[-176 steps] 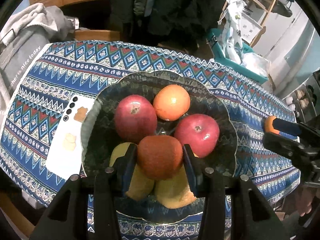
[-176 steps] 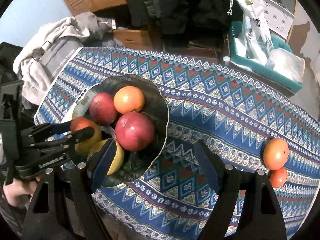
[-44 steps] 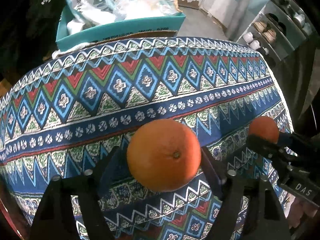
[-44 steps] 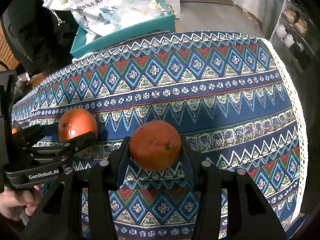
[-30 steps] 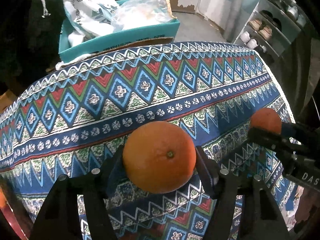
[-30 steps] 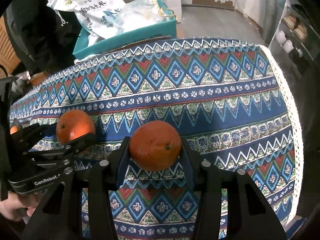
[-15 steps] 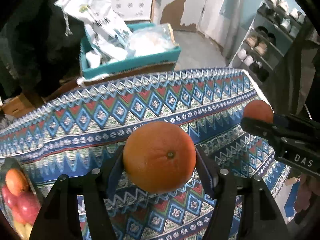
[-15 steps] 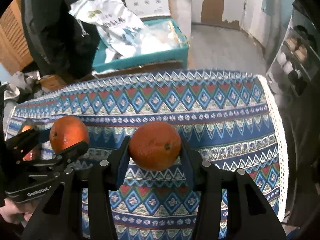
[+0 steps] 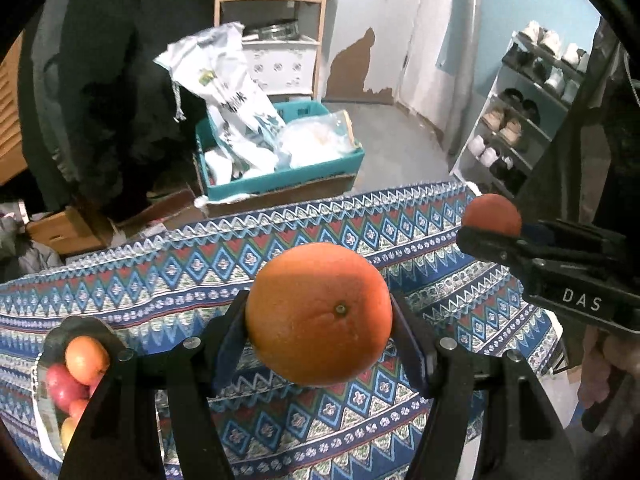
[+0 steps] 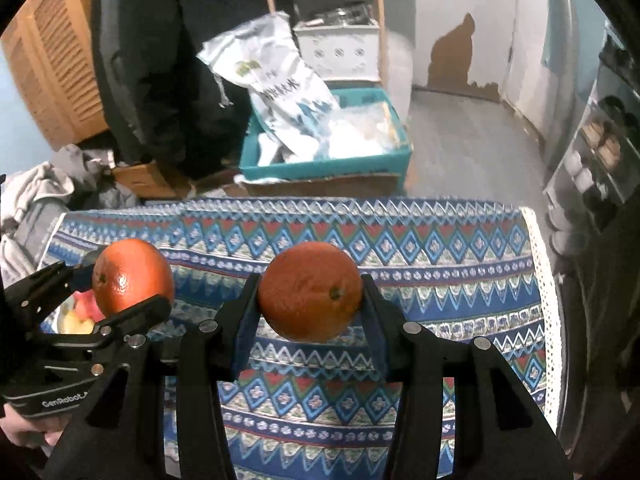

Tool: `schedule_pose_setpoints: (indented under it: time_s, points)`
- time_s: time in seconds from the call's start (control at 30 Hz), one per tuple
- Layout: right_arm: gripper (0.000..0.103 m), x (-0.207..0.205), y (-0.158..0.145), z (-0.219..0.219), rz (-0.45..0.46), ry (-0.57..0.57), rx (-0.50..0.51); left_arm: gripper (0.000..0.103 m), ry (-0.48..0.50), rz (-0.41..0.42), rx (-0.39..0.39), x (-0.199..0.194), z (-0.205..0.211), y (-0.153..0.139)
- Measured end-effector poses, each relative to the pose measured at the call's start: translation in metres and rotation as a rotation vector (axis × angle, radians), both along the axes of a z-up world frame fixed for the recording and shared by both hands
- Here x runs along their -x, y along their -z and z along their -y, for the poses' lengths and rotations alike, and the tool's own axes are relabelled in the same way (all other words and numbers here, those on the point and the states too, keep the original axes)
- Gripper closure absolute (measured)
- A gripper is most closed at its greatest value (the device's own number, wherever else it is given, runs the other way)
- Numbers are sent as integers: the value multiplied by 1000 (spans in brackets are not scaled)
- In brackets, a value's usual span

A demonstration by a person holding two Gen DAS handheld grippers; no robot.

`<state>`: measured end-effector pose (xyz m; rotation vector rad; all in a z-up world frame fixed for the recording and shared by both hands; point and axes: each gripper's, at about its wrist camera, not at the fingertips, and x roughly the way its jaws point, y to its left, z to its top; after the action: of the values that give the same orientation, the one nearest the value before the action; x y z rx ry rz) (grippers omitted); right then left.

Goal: Organize fruits
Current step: 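Lift the orange with the right tool while the left tool lifts its orange toward the bowl, then lower the orange into the bowl and open the right tool while the left tool releases its orange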

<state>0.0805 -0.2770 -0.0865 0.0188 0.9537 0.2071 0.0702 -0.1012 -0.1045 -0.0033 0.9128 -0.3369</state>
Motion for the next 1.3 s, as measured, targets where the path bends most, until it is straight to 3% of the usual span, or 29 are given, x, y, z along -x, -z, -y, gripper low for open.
schedule_pose_setpoints:
  time_s: [0.37, 0.6, 0.97, 1.3]
  points:
    - [56, 15, -33, -40, 52, -81, -13, 34, -49, 59, 25, 29, -56, -38]
    - [56, 19, -48, -73, 76, -153, -38, 34, -88, 81, -1, 46, -90, -46]
    - [56, 11, -44, -140, 53, -262, -72, 34, -188, 86, 0, 62, -160, -43]
    - [56, 3, -27, -200, 5, -343, -62, 34, -284, 22, 8, 68, -221, -12]
